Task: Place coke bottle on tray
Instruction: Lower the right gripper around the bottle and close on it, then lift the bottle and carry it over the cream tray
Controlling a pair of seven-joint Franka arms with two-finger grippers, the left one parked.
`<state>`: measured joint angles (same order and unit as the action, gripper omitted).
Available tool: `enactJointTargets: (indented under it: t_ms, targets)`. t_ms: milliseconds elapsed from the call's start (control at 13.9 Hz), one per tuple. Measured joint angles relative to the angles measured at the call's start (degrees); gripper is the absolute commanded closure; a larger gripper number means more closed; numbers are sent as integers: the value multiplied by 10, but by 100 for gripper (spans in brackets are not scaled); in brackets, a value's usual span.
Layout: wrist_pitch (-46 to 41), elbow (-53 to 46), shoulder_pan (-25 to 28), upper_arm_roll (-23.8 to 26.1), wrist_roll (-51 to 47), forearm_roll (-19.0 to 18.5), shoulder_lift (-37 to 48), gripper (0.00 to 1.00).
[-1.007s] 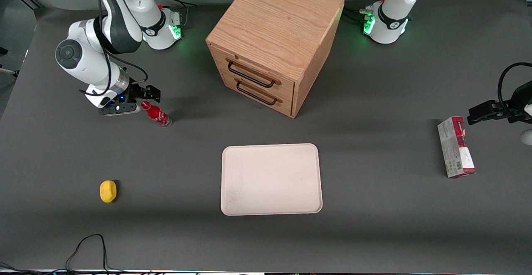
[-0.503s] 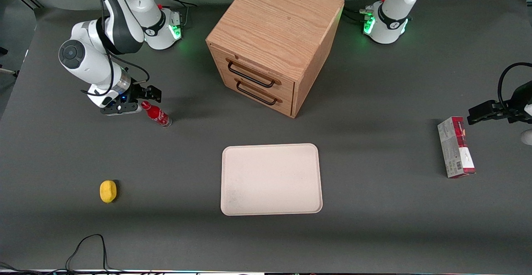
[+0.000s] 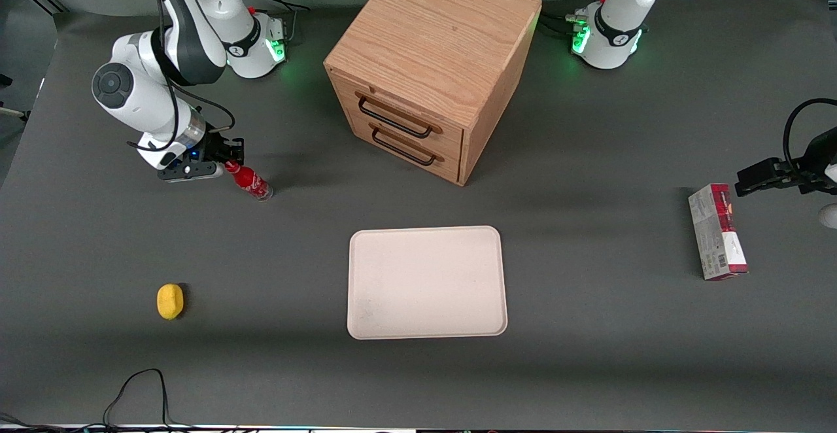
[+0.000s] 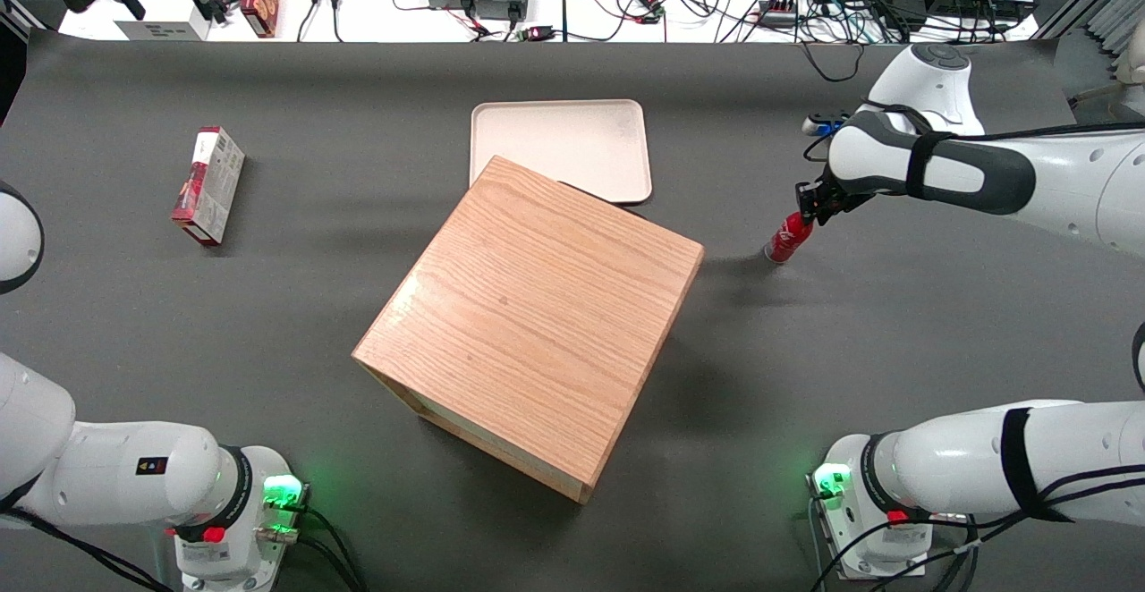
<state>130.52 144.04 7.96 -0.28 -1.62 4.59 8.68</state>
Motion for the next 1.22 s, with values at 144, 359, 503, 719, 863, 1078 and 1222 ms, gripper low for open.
enactJointTargets:
  t_ms: [144,359,503,719,863,1078,1222]
  targets:
    - [0,0,0,0,0,0,0,100]
    - [-1,-3,0,0,0,0,0,100]
    - [-34,-33,0,0,-1,0,0,100]
    - [-166,-161,-1,-1,-5,0,-16,100]
    - [-264,-286,-2,-2,-20,0,-62,100]
    - [-397,-500,-3,-3,-49,-2,-182,100]
    - [-470,-636,-3,-3,-78,-2,-268,100]
